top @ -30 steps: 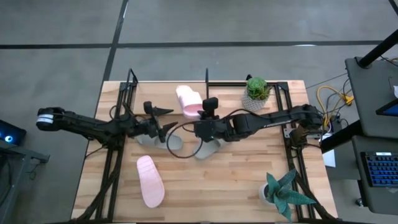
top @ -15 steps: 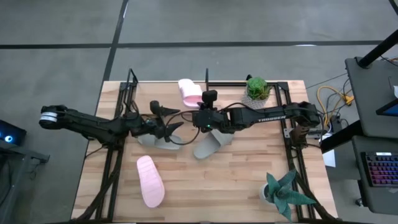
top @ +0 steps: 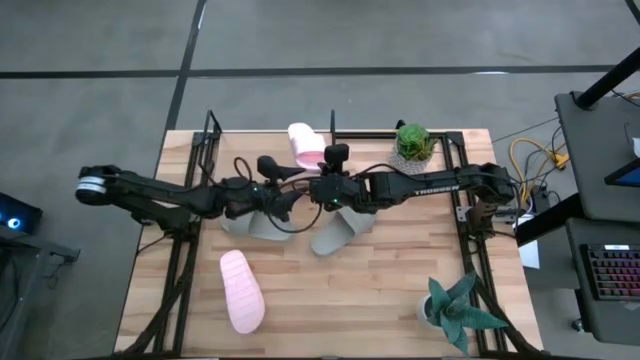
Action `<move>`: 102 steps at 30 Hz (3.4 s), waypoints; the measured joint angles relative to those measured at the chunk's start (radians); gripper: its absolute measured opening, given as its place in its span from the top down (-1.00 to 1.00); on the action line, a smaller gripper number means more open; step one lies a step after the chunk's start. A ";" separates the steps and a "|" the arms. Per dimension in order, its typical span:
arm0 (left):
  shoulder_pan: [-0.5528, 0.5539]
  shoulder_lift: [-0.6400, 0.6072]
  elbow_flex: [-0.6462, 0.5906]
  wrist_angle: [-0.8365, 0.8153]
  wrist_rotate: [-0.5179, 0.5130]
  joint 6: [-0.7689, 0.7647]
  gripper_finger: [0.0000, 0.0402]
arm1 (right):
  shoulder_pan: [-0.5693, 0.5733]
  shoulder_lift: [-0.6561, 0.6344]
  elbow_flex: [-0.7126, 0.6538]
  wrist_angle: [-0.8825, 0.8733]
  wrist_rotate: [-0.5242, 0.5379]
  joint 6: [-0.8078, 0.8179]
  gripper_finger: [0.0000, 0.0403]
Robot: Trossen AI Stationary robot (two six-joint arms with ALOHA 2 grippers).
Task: Pick and place slides into the shelf
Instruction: Put the top pink slipper on the shelf
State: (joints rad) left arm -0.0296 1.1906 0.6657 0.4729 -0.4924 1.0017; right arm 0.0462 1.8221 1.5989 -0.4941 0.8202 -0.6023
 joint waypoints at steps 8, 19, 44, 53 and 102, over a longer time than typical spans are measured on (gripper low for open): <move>0.000 0.036 0.056 -0.032 -0.052 0.025 -0.35 | 0.001 0.000 -0.009 -0.002 -0.012 -0.050 0.88; 0.001 0.075 0.104 -0.070 -0.068 0.027 0.17 | 0.001 0.000 -0.009 -0.002 -0.005 -0.057 0.88; 0.004 0.077 0.105 -0.065 -0.107 0.055 0.43 | 0.026 0.000 -0.009 0.002 0.036 -0.106 0.88; 0.004 0.078 0.106 -0.063 -0.139 0.054 0.16 | 0.030 0.000 -0.009 0.004 0.042 -0.107 0.88; 0.261 -0.014 -0.110 -0.041 0.516 0.198 0.89 | 0.068 -0.304 -0.011 -0.146 -0.201 0.307 0.27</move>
State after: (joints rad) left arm 0.2313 1.1768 0.5558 0.4315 0.0240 1.1994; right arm 0.1138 1.5186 1.5883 -0.6397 0.6188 -0.2950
